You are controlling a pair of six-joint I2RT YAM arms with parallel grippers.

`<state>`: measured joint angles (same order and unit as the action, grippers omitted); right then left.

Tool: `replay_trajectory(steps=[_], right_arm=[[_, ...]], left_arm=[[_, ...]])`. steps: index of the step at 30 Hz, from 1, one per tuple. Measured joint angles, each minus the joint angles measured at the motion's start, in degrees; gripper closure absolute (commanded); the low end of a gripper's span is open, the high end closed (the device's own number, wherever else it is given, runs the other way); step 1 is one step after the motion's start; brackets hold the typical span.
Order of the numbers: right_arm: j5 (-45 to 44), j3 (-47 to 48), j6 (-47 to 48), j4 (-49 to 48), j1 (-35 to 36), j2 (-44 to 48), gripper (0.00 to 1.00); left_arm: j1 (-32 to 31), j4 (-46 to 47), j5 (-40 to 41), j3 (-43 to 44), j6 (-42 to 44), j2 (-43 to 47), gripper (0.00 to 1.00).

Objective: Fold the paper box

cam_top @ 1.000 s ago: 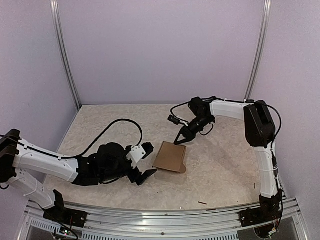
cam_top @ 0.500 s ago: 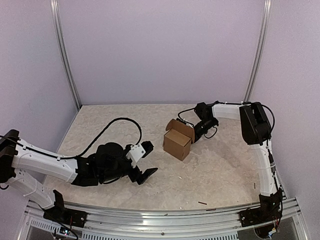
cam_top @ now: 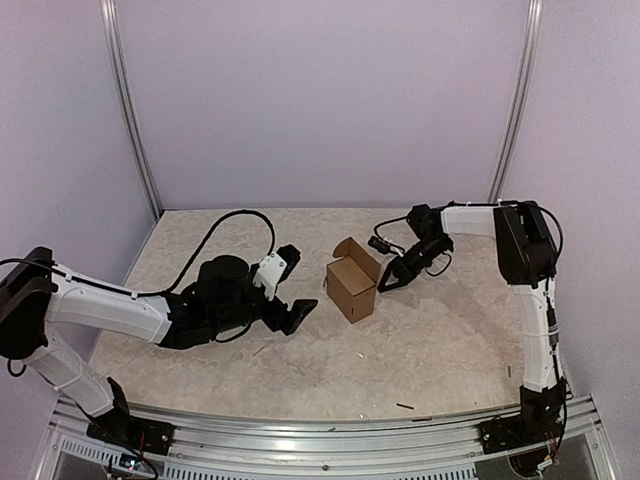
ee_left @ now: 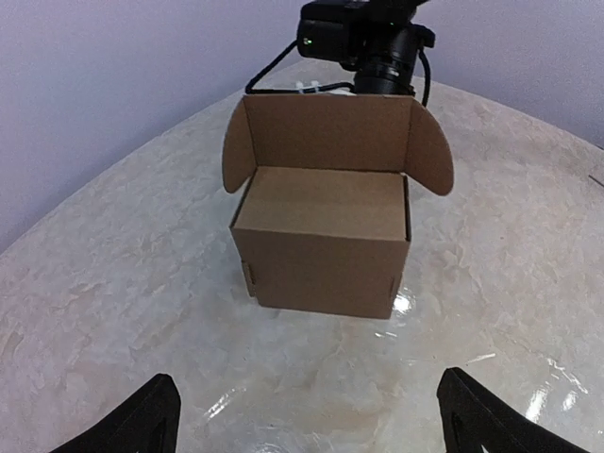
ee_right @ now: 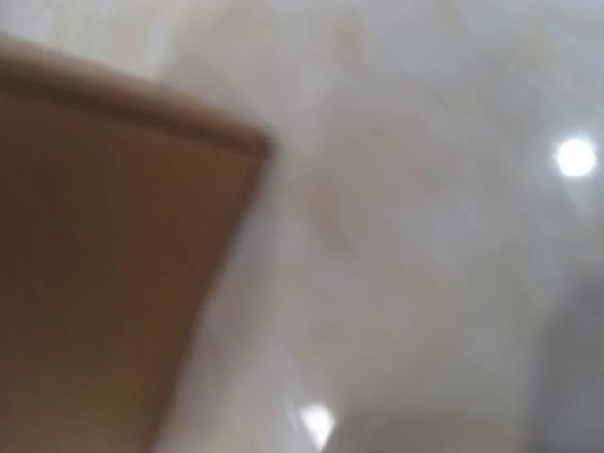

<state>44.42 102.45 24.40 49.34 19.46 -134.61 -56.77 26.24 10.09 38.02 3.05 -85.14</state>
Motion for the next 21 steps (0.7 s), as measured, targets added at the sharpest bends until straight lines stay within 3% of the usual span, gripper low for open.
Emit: replay_trajectory(steps=[6, 11, 15, 21], right_arm=[[-4.7, -10.0, 3.1, -2.4, -2.1, 8.7, 0.75], [-7.1, -18.9, 8.2, -5.0, -2.1, 18.6, 0.61], [-7.7, -24.3, 13.1, -8.3, -2.1, 25.1, 0.50], [-7.5, -29.2, 18.8, -13.6, -0.5, 29.0, 0.46]], left_arm=[[11.0, 4.8, -9.7, 5.6, -3.1, -4.6, 0.01], [19.0, 9.3, -27.2, 11.4, -6.1, -14.6, 0.01], [20.6, 10.3, -38.2, 15.5, -5.6, -22.6, 0.01], [20.4, 10.0, -47.5, 21.2, -2.8, -29.7, 0.01]])
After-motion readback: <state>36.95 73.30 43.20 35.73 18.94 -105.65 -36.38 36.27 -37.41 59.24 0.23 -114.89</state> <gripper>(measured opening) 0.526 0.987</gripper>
